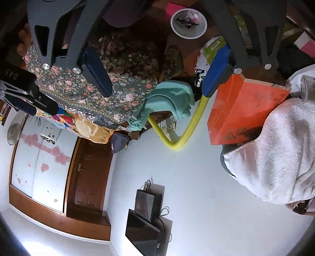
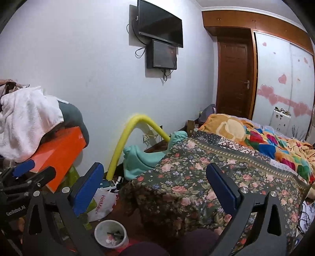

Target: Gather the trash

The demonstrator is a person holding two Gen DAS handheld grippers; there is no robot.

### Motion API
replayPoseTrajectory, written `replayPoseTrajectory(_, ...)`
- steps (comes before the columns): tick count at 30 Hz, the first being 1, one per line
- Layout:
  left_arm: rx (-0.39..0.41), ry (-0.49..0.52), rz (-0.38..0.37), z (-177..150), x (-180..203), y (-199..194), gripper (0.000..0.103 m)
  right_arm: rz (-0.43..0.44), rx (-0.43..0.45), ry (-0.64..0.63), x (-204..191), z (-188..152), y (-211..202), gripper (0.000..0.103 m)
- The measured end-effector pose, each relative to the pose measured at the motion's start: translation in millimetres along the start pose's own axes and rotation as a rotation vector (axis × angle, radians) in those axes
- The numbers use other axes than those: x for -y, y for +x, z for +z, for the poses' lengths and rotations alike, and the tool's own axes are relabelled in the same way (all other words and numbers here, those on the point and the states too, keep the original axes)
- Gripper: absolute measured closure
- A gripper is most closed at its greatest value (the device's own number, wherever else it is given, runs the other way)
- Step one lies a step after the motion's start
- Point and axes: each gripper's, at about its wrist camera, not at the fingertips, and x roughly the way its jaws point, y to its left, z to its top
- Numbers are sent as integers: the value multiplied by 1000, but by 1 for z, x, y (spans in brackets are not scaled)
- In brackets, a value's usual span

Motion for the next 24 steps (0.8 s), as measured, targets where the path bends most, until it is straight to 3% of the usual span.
replayPoseTrajectory(24, -9, 28, 0, -5, 7, 5, 11, 25, -32, 36, 11, -1, 2, 0)
